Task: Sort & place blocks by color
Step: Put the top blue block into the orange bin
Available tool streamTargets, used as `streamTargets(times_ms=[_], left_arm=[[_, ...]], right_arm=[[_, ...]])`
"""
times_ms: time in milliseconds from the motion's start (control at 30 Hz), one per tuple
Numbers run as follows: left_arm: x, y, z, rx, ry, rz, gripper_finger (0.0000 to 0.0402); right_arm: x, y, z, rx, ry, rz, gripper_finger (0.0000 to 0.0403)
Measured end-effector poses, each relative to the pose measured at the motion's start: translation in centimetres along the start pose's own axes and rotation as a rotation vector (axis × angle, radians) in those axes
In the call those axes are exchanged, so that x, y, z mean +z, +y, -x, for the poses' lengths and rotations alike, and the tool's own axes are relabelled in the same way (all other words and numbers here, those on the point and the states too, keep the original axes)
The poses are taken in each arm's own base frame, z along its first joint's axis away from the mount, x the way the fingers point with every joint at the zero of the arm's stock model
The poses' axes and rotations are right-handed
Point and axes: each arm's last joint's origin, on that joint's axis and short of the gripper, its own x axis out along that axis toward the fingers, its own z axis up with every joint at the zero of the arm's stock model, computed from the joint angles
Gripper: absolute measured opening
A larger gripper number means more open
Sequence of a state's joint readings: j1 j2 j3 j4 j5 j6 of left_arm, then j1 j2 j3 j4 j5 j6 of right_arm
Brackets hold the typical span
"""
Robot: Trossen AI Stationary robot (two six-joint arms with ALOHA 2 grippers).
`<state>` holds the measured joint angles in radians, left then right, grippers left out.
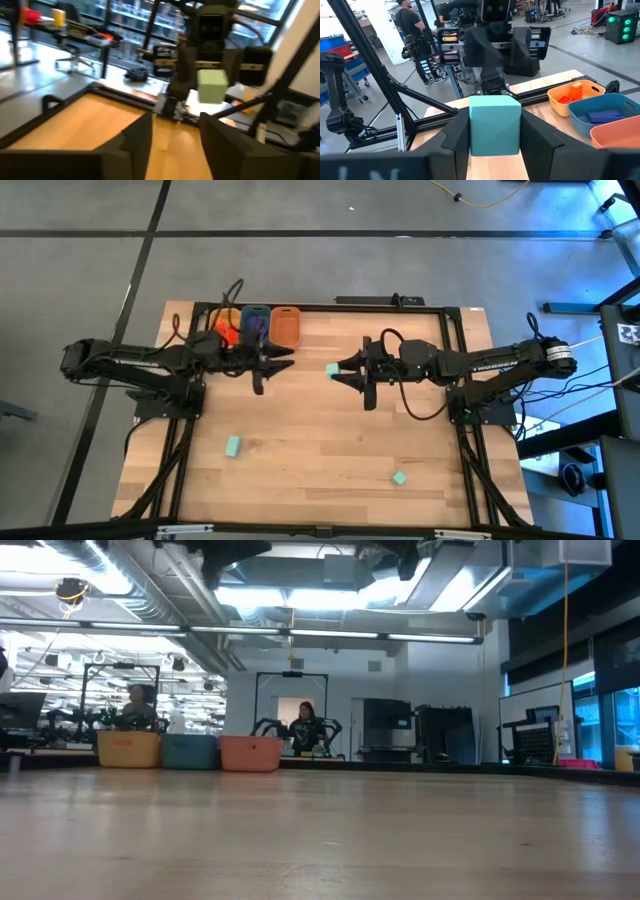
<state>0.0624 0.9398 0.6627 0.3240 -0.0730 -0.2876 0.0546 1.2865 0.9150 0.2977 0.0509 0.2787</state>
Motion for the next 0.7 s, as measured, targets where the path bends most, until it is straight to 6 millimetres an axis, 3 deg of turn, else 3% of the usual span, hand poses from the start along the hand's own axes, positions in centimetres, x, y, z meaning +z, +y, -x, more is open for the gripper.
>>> streamTargets(times_ms=[133, 233, 533, 700], left_arm=[[0.5, -0.6, -2.0, -0.072, 0.037, 0.012, 0.0193], [0.8, -1.4, -3.7, -0.102, 0.074, -0.086, 0.0209], [0.9, -3.9, -7.3, 0.084, 0.211, -0.771, 0.0216], [0.8, -5.1, -8.5, 0.054, 0.187, -0.957, 0.0216]], right_arm=[[0.0, 0.0, 0.0, 0.002, -0.006, -0.004, 0.0132], [0.2, 0.0, 0.0, -0.019, -0.023, -0.057, 0.0132], [0.3, -0.1, 0.0, -0.044, -0.051, -0.359, 0.0132], [0.3, -0.2, 0.0, -0.066, -0.064, -0.4, 0.0132]])
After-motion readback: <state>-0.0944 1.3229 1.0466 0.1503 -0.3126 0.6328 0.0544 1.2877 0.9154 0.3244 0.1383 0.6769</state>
